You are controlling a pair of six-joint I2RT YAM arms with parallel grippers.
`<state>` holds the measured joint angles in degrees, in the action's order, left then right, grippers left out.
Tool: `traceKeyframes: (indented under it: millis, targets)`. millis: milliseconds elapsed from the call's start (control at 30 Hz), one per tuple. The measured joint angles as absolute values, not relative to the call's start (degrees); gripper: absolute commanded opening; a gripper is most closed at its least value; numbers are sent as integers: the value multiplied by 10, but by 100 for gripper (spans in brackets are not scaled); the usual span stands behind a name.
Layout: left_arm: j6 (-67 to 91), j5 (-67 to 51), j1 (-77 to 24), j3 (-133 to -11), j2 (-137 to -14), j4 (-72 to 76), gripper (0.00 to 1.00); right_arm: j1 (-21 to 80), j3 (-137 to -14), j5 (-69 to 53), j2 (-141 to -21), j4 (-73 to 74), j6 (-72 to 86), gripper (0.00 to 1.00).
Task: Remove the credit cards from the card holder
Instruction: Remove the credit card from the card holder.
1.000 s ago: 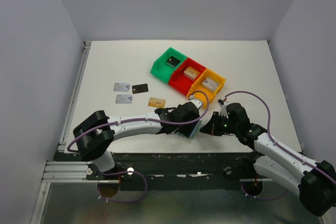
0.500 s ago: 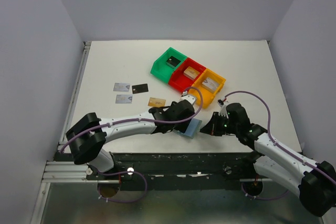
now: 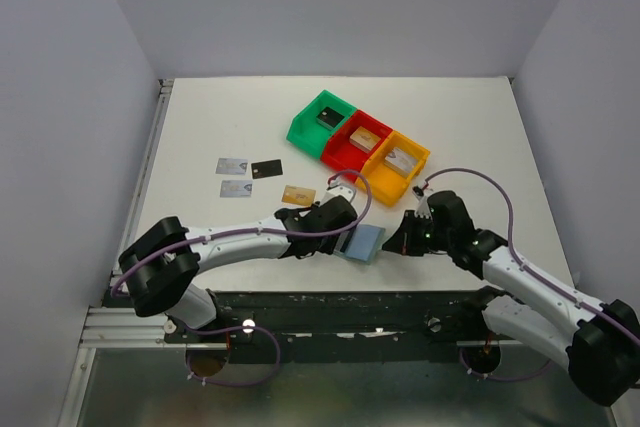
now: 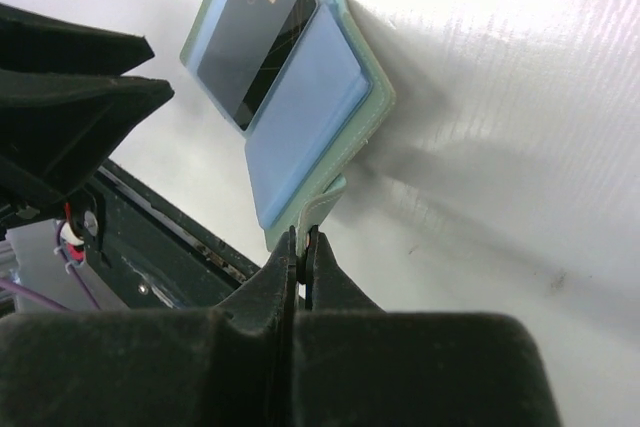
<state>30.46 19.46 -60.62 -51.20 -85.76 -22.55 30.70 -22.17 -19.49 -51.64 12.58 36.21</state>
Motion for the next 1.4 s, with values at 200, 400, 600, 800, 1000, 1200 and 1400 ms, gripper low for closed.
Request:
traceKeyframes:
  millis: [200,400,600,800,1000,1200,1400]
  targets:
    - [314,194,-603,-486,-841,-224,41,307,-267,-163,-551,174,342,5]
    - [320,189,-599,-458,-791,-205,39,307,-317,-108,-594,239,321,29]
    - [322,168,-585,-438,-750,-164,39,307,-378,-53,-620,300,297,58]
    - [315,116,-553,-420,-730,-117,38,307,-411,-22,-594,335,283,53]
    - [321,43,-510,-396,-729,-32,31,307,-381,-115,-559,230,315,18]
    - [326,5,-496,-401,-744,16,24,316,-344,-202,-663,99,371,18]
    - [333,-1,-495,-408,-803,25,16,336,-336,-234,-727,27,398,27]
